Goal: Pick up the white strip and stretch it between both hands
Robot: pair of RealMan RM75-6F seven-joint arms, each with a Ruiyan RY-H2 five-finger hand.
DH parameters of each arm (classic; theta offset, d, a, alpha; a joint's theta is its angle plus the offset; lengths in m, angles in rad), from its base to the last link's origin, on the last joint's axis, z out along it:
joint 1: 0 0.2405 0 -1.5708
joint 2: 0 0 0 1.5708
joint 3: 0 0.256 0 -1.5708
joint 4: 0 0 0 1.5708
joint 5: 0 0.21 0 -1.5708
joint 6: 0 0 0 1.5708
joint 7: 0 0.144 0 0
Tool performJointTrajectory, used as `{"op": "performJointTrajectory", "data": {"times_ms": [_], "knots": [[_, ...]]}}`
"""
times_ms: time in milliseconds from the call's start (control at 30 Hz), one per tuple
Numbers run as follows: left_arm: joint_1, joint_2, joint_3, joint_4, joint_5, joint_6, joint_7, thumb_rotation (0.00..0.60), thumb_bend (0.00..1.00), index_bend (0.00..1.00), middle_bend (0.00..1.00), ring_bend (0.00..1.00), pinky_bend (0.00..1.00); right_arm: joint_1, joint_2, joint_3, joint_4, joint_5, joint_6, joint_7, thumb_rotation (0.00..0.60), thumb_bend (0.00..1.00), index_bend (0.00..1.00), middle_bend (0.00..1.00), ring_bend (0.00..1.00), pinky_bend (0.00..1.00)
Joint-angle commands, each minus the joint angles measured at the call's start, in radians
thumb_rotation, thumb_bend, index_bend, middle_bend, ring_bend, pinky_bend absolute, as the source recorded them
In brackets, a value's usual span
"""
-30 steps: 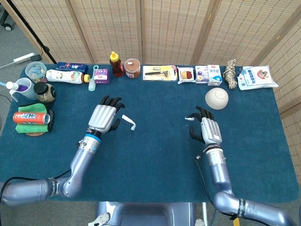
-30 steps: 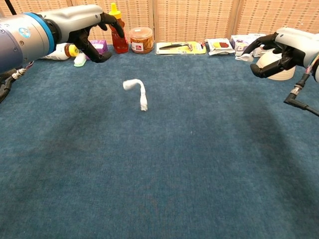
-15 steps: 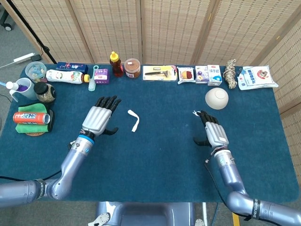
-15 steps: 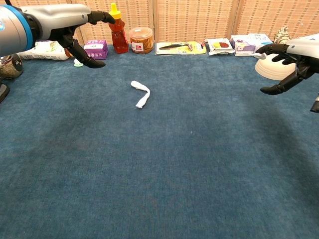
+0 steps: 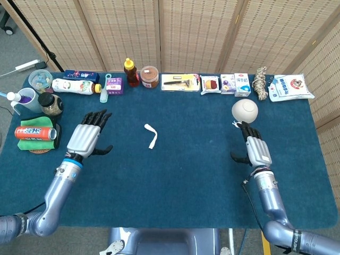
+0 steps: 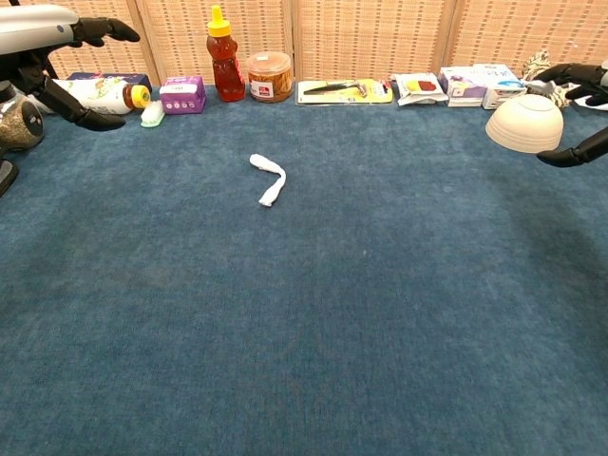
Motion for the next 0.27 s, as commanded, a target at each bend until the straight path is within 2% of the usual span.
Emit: {"op": "performJointTrajectory", "data": {"times_ms": [33, 267], "knots": [[0.006, 0.005, 0.005, 0.010, 0.013, -0.005, -0.015, 0.471, 0.24, 0.00, 0.00, 0.00, 0.00, -0.002, -0.004, -0.004, 0.005, -0.005, 0.002, 0.005, 0.600, 0.33, 0.00, 0.00, 0.00, 0.00], [0.002, -0.007, -0.001, 0.022, 0.015, -0.016, -0.023, 0.473, 0.24, 0.00, 0.00, 0.00, 0.00, -0.005, -0.005, -0.006, 0.000, -0.013, 0.013, 0.009, 0.600, 0.33, 0.00, 0.00, 0.00, 0.00]]}}
